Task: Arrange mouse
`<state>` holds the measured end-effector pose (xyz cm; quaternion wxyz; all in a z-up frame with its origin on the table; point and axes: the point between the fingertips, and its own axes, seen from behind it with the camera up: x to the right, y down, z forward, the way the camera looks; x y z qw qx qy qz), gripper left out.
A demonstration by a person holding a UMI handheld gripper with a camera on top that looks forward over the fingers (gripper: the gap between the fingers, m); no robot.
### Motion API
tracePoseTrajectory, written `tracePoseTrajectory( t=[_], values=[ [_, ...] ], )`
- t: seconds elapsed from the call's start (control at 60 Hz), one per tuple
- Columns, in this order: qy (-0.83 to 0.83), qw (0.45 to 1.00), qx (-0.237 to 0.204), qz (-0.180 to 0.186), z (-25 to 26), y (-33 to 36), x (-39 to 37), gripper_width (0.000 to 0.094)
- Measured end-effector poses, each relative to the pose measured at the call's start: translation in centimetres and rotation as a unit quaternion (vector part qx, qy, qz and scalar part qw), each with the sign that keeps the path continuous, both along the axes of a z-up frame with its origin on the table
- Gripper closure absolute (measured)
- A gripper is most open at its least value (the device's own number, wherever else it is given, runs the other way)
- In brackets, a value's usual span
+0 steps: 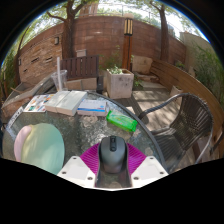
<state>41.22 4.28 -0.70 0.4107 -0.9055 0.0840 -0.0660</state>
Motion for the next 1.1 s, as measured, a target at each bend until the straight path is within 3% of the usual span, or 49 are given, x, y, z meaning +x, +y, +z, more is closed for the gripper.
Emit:
tracePoseTrajectory(
  t=[0.067, 0.183, 0.267, 0.333, 0.383, 0.483, 0.567, 0.667, 0.783, 0.817, 0.85, 1.1],
  values=[
    [-0.011, 1.0, 0.022, -0.006, 2.6, 0.1, 0.6, 0.0587],
    [0.009, 0.994, 0.11, -0.012, 11.8, 1.6, -1.0, 0.0587],
    [0.025, 0.986, 0.163, 0.028, 17.6, 2.7, -5.5, 0.0583],
    [0.04, 0.981, 0.178, 0.073, 19.0, 2.8, -10.8, 0.0589],
    [0.052, 0.979, 0.17, 0.1, 18.2, 3.1, -14.3, 0.0591],
    [0.063, 0.981, 0.116, 0.139, 12.0, 2.5, -19.9, 0.0592],
    [0.064, 0.985, 0.061, 0.15, 5.8, 1.5, -22.5, 0.0585],
    [0.06, 0.986, 0.02, 0.153, -0.4, -0.7, -23.6, 0.0497],
    [0.055, 0.987, 0.008, 0.148, 0.7, 0.1, -23.3, 0.0391],
    [0.053, 0.987, 0.01, 0.149, 1.7, 0.0, -23.4, 0.0274],
    [0.051, 0.987, 0.015, 0.151, 3.1, -0.3, -23.7, 0.0087],
    [0.0, 0.992, 0.041, 0.121, 14.4, -9.3, -24.3, 0.0081]
  ],
)
